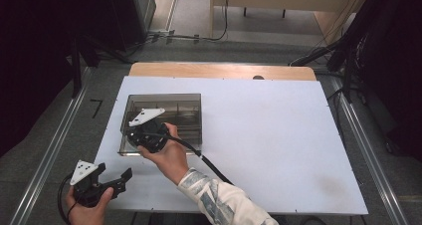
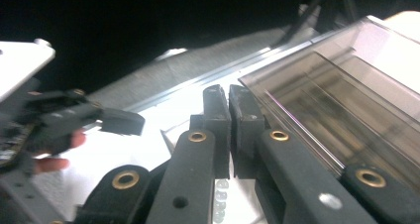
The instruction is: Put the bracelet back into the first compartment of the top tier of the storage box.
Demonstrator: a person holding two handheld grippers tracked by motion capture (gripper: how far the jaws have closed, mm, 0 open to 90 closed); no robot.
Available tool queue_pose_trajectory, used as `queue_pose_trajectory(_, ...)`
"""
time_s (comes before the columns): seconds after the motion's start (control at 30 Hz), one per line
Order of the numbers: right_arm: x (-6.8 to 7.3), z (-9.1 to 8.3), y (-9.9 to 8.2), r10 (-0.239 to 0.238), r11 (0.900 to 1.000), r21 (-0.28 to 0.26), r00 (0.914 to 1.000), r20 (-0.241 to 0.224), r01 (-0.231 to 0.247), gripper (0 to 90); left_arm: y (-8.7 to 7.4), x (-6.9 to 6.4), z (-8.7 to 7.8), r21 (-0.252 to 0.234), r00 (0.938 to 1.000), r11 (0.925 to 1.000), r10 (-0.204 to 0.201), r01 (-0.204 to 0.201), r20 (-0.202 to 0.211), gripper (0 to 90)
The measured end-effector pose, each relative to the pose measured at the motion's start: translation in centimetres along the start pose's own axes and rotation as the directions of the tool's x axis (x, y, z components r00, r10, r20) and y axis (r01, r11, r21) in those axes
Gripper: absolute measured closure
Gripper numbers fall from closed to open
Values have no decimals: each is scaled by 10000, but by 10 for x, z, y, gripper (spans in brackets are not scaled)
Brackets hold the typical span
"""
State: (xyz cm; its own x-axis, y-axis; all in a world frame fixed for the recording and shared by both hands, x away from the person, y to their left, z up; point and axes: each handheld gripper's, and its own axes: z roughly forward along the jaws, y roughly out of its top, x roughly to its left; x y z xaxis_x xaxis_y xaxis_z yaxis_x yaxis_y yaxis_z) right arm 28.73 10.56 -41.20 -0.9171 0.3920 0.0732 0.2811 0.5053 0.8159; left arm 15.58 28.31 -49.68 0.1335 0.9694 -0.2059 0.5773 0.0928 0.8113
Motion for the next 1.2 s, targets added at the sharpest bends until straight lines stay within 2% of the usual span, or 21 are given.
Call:
queue_pose_trajectory(0.3, -3, 7, -3, -148, 9976, 682, 9990, 415, 119, 849, 0, 0, 0, -12, 10000, 10000, -22, 22, 9, 41)
queue_pose_trajectory(0.43, -3, 8, -3, -200, 9976, 676, 9988, 446, 170, 836, 0, 0, 0, -10, 10000, 10000, -36, 36, 13, 41)
queue_pose_trajectory(0.47, -3, 7, -3, -132, 9979, 637, 9991, 413, 106, 784, 0, 0, 0, -10, 10000, 10000, -33, 33, 13, 41)
queue_pose_trajectory(0.5, -3, 7, -3, -159, 9980, 626, 9990, 416, 133, 771, 0, 0, 0, -12, 10000, 10000, -29, 29, 22, 41)
queue_pose_trajectory(0.7, -2, 4, -2, -192, 9985, 519, 9990, 409, 171, 744, 0, 0, 0, 2, 10000, 10000, -6, 6, 10, 41)
queue_pose_trajectory(1.07, -6, -9, -5, -33, 9994, 336, 9994, 335, 22, 689, 0, 0, 0, 25, 10000, 10000, 14, -14, -3, 41)
queue_pose_trajectory(1.2, -11, -21, -10, 65, 9998, 187, 9986, 529, -75, 664, 0, 0, 1, 31, 10000, 10000, 2, -2, -18, 41)
